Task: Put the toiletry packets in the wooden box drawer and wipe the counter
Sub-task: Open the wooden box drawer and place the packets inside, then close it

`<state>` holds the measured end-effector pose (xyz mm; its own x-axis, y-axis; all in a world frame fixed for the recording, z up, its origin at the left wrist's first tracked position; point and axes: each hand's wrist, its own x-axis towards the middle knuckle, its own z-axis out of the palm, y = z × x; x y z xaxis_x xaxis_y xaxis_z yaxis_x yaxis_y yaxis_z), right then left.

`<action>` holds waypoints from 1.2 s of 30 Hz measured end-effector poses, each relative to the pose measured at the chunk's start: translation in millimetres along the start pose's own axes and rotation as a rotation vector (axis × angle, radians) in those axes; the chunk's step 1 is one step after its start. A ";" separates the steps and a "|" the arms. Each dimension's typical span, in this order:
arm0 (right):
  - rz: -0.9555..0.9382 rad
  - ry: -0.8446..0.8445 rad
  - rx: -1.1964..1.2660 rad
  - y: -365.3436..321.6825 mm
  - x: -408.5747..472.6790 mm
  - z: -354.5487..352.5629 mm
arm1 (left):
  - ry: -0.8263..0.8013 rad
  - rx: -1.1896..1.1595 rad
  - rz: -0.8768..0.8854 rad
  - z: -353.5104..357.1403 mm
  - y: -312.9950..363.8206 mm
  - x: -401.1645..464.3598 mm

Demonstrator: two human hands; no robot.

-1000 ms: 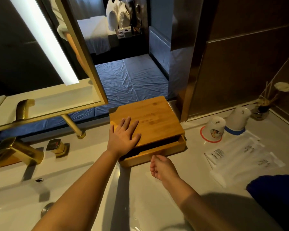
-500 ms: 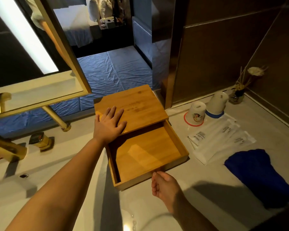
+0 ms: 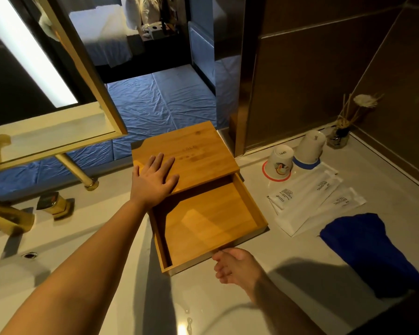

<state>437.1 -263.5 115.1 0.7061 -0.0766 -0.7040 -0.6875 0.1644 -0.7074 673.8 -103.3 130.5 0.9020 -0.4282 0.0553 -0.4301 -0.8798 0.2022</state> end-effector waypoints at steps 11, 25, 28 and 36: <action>-0.634 0.542 -1.416 -61.1 8.2 -197.1 | 0.001 0.031 -0.017 -1.4 1.2 -0.3; -0.829 0.383 -1.563 -80.8 27.0 -228.3 | -0.013 0.023 -0.042 -2.7 5.4 -1.0; -0.970 0.555 -1.223 -102.0 8.6 -207.3 | -0.003 0.027 -0.050 -2.0 5.7 -0.8; -1.606 0.102 -1.301 -116.9 -6.8 -43.1 | 0.010 0.050 -0.048 1.3 3.2 0.4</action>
<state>505.4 -324.6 199.9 0.6905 0.5388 0.4826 0.6714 -0.7256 -0.1505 672.7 -106.6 129.9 0.9219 -0.3833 0.0562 -0.3873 -0.9086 0.1562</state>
